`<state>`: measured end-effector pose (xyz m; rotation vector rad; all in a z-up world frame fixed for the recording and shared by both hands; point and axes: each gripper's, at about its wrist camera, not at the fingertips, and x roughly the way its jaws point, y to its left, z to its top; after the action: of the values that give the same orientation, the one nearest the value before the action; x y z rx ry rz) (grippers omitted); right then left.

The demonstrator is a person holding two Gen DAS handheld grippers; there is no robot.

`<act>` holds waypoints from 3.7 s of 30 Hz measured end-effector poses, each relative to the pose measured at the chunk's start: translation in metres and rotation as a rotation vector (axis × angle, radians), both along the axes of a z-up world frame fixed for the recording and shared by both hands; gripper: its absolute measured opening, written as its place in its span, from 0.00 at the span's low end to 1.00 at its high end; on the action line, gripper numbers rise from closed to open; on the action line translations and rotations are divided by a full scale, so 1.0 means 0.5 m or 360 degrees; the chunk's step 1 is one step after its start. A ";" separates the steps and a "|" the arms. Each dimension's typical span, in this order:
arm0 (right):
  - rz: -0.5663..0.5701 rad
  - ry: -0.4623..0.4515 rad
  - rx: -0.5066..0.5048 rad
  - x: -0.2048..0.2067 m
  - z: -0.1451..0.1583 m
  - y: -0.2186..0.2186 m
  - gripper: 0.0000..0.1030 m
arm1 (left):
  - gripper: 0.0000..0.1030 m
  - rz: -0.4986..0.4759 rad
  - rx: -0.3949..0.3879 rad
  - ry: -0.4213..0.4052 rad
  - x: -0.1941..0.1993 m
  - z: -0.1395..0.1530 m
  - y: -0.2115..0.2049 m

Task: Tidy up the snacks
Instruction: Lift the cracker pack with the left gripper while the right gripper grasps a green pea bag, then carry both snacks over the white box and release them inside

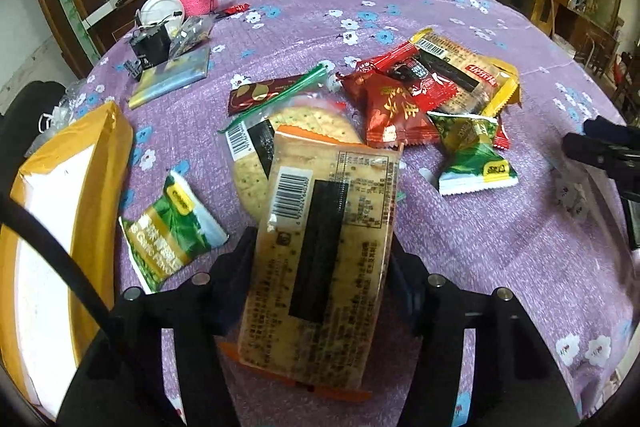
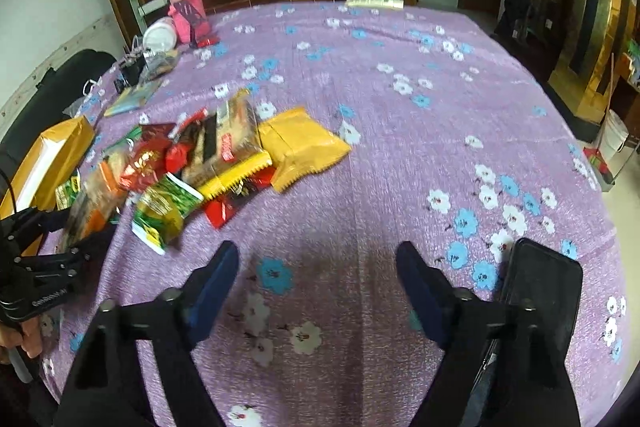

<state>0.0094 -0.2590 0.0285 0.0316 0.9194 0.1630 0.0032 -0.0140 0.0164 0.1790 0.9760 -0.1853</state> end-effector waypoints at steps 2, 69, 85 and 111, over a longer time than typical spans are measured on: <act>0.0002 0.0032 0.0027 0.004 -0.006 -0.005 0.73 | 0.58 0.0005 -0.0052 0.0014 -0.009 0.004 0.009; 0.1209 0.0102 0.0479 0.138 0.192 0.665 0.33 | 0.55 0.0840 -0.0272 -0.0192 -0.047 0.294 0.626; 0.1097 0.0271 0.0383 0.237 0.072 0.751 0.33 | 0.55 0.0706 -0.0078 0.0252 0.189 0.093 0.587; 0.1092 0.0197 0.0286 0.246 0.046 0.757 0.35 | 0.64 0.0683 0.0092 0.0356 0.242 0.037 0.572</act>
<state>0.1322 0.1196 0.0517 -0.1106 1.0088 0.8882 0.1241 0.2721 0.0351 -0.0018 1.2196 0.2210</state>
